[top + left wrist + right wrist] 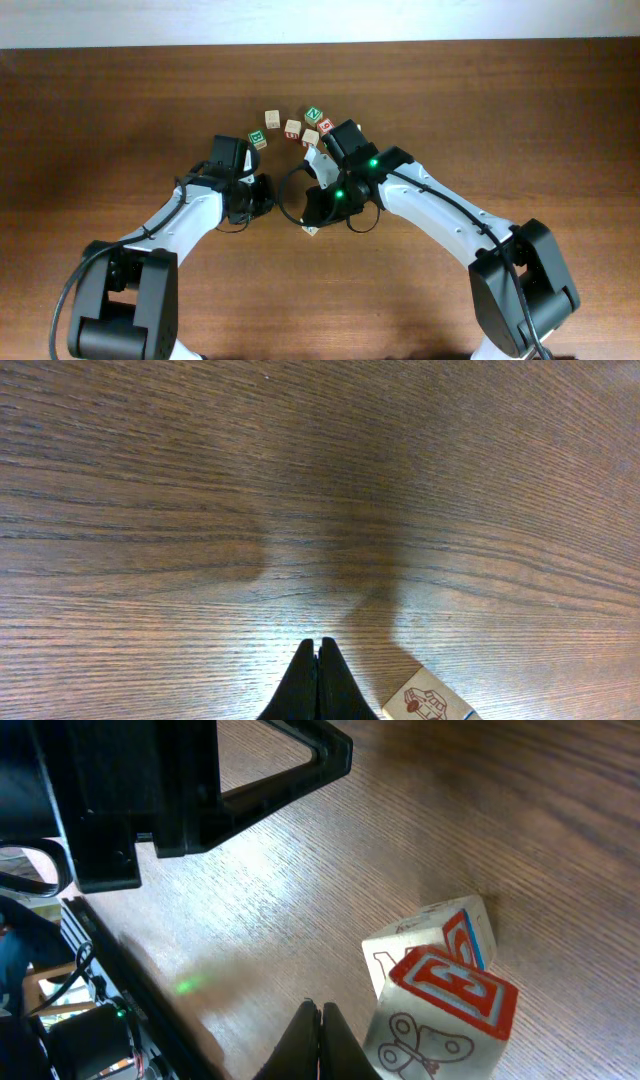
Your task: Rotate 3 blocks
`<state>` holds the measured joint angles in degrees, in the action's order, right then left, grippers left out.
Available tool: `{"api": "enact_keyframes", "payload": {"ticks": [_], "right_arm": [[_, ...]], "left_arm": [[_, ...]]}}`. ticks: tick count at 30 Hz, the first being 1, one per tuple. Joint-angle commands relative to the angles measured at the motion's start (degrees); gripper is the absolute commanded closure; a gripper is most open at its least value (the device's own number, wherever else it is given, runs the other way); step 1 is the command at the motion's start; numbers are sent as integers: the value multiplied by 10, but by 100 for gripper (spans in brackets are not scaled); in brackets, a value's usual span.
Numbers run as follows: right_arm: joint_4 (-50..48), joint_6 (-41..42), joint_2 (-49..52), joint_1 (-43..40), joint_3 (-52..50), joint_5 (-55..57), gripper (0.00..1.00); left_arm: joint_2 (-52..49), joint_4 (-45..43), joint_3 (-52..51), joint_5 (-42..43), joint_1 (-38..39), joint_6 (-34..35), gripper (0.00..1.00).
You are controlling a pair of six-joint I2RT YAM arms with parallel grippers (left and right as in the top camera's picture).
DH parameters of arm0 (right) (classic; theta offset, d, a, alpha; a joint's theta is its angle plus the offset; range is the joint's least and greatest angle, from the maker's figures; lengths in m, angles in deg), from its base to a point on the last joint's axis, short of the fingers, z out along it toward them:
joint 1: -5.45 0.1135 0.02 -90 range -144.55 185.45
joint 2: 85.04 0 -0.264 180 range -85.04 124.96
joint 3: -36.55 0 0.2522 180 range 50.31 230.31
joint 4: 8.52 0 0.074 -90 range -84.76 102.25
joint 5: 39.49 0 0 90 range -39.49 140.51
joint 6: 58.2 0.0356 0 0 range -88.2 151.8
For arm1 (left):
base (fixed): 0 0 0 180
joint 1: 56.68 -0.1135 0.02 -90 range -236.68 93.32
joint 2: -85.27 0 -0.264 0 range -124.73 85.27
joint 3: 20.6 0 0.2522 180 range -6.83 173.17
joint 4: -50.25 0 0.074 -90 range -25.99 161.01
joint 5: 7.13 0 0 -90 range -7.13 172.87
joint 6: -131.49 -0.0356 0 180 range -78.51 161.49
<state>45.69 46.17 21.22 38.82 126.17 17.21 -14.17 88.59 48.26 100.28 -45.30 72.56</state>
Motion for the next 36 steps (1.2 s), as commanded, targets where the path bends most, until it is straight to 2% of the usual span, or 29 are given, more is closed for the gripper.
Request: {"api": "enact_keyframes", "payload": {"ticks": [1,4,7,15,19,21,36], "right_arm": [[42,-5,-3,3,68,15,96],[160,18,-5,-20,152,79,96],[205,28,-2,-54,130,86,96],[156,61,-1,-56,30,106,96],[137,61,0,-31,28,105,96],[127,87,0,-14,28,125,95],[94,89,1,24,28,124,95]], "left_arm": [[5,-1,12,6,-3,-12,100],[5,-1,12,-3,-3,-12,100],[4,-1,12,-3,-2,-12,100],[4,-2,12,-55,37,-11,100],[4,-3,12,-55,37,-11,100],[4,-3,12,-55,37,-11,100],[4,-3,12,-54,37,-11,100]]}}
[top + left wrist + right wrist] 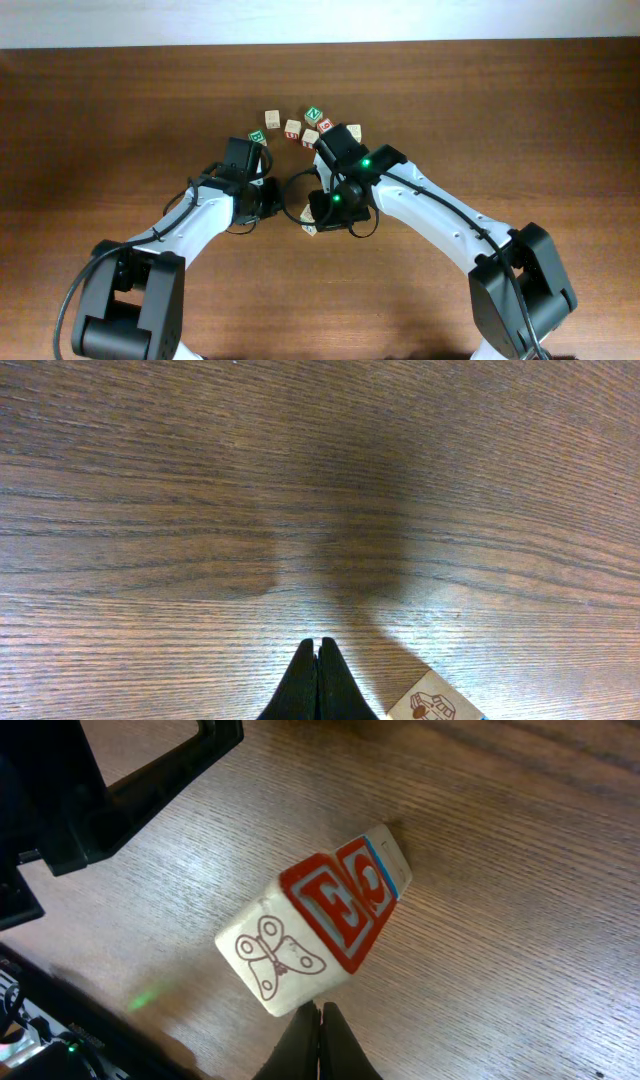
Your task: Rotate 3 blocks
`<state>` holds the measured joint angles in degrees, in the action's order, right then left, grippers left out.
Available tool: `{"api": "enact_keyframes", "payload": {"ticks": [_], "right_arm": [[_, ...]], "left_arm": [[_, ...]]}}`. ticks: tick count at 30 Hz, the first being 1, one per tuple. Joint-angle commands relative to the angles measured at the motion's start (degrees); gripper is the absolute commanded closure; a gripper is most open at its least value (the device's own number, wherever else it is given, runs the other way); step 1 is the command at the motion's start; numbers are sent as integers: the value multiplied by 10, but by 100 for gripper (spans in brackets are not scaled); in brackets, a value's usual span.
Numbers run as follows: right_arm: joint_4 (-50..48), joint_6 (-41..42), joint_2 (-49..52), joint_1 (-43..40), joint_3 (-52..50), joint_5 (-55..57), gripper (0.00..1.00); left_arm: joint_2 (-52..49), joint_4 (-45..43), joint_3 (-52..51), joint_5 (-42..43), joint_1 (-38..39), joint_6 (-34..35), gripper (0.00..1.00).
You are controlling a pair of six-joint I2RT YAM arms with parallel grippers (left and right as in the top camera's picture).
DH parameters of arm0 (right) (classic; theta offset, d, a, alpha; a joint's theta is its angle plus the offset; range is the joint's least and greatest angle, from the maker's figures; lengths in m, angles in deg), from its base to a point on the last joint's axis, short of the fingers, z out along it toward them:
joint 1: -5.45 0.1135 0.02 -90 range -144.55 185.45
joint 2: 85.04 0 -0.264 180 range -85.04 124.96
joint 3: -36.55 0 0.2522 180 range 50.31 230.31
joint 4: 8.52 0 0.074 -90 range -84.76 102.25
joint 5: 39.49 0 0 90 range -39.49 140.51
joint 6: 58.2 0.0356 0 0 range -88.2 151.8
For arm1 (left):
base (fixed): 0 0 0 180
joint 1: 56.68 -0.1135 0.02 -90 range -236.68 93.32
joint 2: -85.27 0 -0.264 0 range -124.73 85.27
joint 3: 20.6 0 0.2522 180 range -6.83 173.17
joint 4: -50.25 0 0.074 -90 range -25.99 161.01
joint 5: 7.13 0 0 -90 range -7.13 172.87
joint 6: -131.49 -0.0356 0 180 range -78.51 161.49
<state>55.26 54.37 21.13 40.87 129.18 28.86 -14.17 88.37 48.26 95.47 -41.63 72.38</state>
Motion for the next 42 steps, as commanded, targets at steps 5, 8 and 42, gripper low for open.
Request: {"api": "enact_keyframes", "payload": {"ticks": [5,8,42], "right_arm": [[7,4,-2,-2,6,8,96],[73,-15,-38,-20,58,47,96],[223,-170,-526,-182,89,305,2]], "left_arm": [[5,-2,12,-11,-1,-10,100],[28,34,42,-11,-26,-50,100],[290,184,169,-90,-69,-98,1]]}}
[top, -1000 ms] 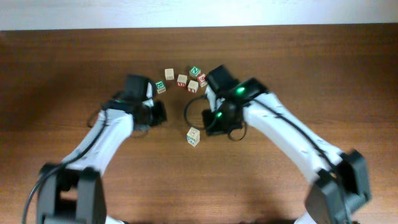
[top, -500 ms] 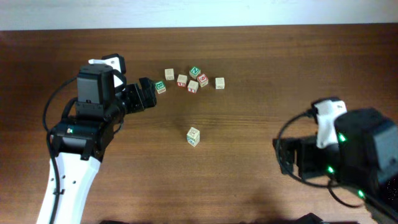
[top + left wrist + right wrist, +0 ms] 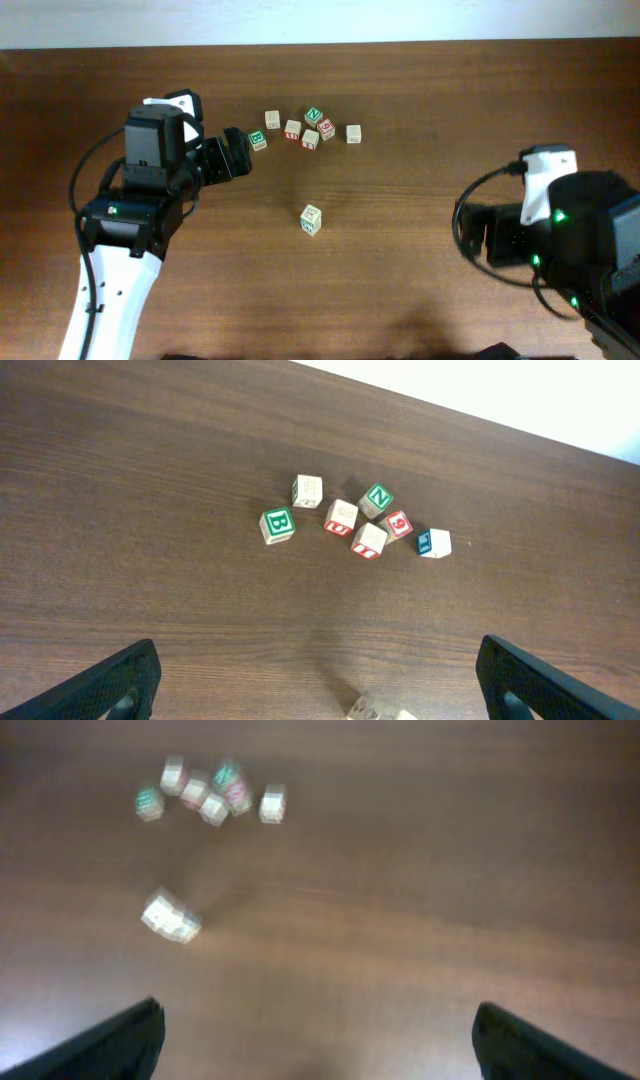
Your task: Rotate 3 blocks
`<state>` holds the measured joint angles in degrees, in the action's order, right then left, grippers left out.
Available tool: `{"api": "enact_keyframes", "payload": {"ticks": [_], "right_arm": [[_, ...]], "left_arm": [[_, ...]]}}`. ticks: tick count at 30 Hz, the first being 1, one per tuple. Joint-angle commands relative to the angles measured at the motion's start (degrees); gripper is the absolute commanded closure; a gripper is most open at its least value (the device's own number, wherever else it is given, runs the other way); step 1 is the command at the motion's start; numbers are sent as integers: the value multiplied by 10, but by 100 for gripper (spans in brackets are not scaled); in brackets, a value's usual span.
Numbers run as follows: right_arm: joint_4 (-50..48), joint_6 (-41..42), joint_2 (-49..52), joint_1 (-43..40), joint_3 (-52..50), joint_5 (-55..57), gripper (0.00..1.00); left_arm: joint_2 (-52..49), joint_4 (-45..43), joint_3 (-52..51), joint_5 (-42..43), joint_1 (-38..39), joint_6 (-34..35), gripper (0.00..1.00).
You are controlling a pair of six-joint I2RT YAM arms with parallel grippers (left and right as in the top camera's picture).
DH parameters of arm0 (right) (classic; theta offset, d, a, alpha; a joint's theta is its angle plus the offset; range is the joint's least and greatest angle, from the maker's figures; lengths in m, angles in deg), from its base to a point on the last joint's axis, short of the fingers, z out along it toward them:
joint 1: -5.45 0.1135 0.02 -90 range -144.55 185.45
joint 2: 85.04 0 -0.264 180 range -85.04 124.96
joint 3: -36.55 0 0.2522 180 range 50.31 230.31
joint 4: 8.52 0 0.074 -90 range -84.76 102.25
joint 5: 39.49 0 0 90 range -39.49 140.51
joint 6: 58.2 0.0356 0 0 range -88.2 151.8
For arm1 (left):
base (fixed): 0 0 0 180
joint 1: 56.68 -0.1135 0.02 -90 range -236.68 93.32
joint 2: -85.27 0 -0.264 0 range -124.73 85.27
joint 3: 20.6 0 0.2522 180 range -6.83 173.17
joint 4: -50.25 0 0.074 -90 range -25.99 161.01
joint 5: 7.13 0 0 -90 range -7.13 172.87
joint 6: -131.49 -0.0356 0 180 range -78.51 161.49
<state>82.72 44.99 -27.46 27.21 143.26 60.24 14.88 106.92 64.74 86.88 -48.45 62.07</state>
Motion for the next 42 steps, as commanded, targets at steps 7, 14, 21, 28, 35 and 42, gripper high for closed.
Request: {"api": "enact_keyframes", "payload": {"ticks": [7,14,21,28,35,42], "right_arm": [[-420,-164,-327,-189,-473,-72,2],[-687,-164,-527,-196,-832,-115,2],[-732,-164,-574,-195,-926,-117,2],[-732,-162,-574,-195,-926,-117,2],[-732,-162,-574,-195,-926,-117,2],[-732,-162,-573,-195,-926,-117,2]], "left_arm": [[0,-2,4,-4,0,5,1],[0,-2,4,-4,0,5,1],[0,-2,4,-4,0,5,1],[0,-2,4,-4,0,5,1],[0,-2,4,-4,0,5,1],[11,14,-3,-40,-2,3,1]]}}
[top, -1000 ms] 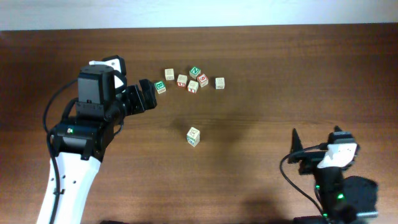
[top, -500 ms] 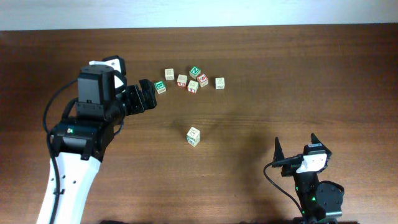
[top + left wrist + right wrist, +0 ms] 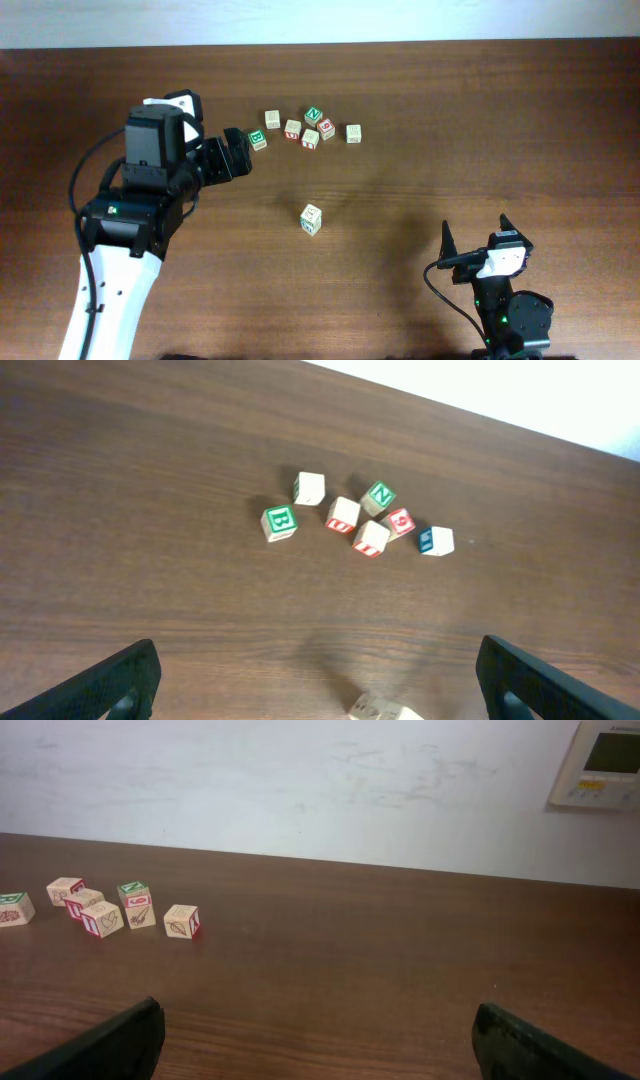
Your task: Rotate 3 blocks
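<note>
One pale block (image 3: 311,218) lies alone at mid table; only its top edge (image 3: 383,710) shows in the left wrist view. Several lettered blocks sit clustered farther back, among them a green B block (image 3: 257,139) (image 3: 279,521), a green N block (image 3: 314,115) (image 3: 379,495) and a blue-faced one (image 3: 436,540). From the right wrist the cluster (image 3: 103,918) shows at the far left. My left gripper (image 3: 232,153) (image 3: 318,690) hangs open, high above the table left of the cluster. Low at the front right my right gripper (image 3: 476,232) (image 3: 320,1045) is open and holds nothing.
A brown wooden table (image 3: 500,120) ends at a white wall (image 3: 300,780) behind the cluster. A wall panel (image 3: 608,765) hangs at the upper right in the right wrist view. The left arm's body (image 3: 125,215) stands over the table's left side.
My right arm has dropped from a raised pose at the right to a low folded pose at the front right, its camera now looking along the table. The left arm and blocks have not moved.
Both grippers were shut and low at the lone block, the right one right beside it. The block then showed turned to a different orientation. After that both arms stood away with open grippers and the block lay alone; now the right arm is folded down.
</note>
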`<state>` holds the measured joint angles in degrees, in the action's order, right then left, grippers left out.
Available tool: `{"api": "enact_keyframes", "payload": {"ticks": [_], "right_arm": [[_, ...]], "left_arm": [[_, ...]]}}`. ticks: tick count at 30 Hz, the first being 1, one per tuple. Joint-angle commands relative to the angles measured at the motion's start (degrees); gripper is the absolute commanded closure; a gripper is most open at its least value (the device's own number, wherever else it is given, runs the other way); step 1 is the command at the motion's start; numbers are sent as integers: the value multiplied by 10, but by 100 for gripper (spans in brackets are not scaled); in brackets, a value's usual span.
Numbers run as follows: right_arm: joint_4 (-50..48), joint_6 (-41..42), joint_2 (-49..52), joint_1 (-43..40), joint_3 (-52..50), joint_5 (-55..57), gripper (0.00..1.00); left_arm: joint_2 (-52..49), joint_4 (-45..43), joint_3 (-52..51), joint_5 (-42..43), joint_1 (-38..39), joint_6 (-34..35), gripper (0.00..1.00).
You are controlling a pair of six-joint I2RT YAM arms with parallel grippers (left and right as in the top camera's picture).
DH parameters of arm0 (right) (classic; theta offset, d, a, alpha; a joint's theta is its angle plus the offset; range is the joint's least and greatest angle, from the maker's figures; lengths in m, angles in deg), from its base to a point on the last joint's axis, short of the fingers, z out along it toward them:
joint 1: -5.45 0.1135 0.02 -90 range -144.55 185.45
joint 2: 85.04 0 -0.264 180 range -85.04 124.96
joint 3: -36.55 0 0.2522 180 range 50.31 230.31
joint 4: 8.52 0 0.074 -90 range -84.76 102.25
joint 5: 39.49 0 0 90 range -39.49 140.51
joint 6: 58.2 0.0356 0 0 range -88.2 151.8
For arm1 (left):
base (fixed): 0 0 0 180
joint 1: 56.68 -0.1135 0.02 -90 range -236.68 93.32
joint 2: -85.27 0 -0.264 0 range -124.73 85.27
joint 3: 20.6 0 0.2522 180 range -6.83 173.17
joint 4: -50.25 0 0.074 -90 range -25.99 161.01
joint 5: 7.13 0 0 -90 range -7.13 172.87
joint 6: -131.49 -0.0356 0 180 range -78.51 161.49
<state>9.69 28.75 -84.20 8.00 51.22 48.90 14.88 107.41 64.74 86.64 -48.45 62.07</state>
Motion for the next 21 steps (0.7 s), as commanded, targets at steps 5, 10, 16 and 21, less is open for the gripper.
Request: {"api": "enact_keyframes", "payload": {"ticks": [5,10,16,21], "right_arm": [[-1,1,-5,-3,-6,-3,2],[-1,1,-5,-3,-6,-3,2],[-1,1,-5,-3,-6,-3,2],[-1,1,-5,-3,-6,-3,2]], "left_arm": [[151,-131,-188,-94,-25,-56,1],[363,-376,-457,-50,-52,-211,1],[571,-403,-620,-51,-70,-344,1],[687,-397,-693,-50,-85,-344,1]]}}
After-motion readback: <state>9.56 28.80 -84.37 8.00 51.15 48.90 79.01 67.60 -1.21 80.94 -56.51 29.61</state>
